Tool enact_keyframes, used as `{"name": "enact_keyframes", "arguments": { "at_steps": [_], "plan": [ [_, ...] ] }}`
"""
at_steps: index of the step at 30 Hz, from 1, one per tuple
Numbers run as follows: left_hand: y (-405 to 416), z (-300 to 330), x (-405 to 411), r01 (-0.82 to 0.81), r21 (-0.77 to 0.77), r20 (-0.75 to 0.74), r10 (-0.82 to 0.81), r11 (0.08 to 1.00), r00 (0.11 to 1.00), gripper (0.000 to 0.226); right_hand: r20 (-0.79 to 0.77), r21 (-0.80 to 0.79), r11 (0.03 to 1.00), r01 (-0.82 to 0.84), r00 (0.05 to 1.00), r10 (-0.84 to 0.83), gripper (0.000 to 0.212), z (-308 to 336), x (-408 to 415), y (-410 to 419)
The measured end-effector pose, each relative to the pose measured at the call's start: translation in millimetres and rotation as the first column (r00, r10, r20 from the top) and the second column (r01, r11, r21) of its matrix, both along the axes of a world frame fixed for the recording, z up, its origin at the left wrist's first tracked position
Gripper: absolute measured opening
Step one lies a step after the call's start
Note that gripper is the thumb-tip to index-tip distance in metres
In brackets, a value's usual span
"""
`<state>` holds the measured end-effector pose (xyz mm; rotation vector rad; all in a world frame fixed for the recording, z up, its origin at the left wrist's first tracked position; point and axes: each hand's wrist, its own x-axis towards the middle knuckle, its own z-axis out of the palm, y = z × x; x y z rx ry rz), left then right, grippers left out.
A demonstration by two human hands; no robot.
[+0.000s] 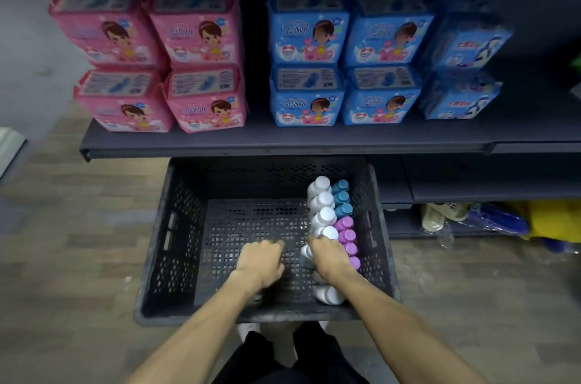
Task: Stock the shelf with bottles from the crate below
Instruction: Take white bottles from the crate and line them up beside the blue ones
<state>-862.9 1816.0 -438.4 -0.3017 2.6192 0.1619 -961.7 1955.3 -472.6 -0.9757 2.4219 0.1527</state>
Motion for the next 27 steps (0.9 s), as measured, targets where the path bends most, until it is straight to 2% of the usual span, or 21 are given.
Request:
{"name": "enact_keyframes", "arguments": {
  "at_steps": [4, 8, 11, 15, 21, 27],
  "plan": [
    [-14.4, 10.3, -8.5, -0.035, -0.013, -0.049, 0.034, 0.999, 0.998, 0.035, 0.014, -0.094, 0.995, 0.028, 1.000, -0.027, 0.030, 26.1, -12.2, -8.7],
    [-33.3, 28.9, -26.3, -0.043, -0.022, -0.121, 0.040, 0.999, 0.992, 0.036, 0.035, -0.208, 0.976, 0.058, 0.998, -0.052, 0.034, 68.8, -37.6, -23.4],
    [-49.6, 48.1, -40.6, -0.026, -0.043, -0.192, 0.017, 0.999, 0.981, 0.037, -0.004, -0.254, 0.967, 0.033, 0.999, -0.035, 0.044, 113.4, -60.6, -34.7],
    [-68.0, 87.2, -63.9, 0.014, -0.078, -0.288, -0.036, 0.997, 0.957, 0.038, -0.053, -0.359, 0.933, 0.005, 0.998, -0.026, 0.042, 181.3, -83.8, -41.4],
    [-78.4, 167.7, -93.7, 0.082, -0.192, -0.496, -0.169, 0.978, 0.852, 0.032, -0.211, -0.508, 0.854, -0.111, 0.978, 0.002, 0.041, 263.3, -104.3, -44.7],
    [-86.9, 242.4, -105.9, 0.090, -0.319, -0.626, -0.281, 0.943, 0.728, 0.023, -0.258, -0.644, 0.748, -0.159, 0.966, -0.017, 0.046, 316.8, -112.3, -46.2]
  ]
}}
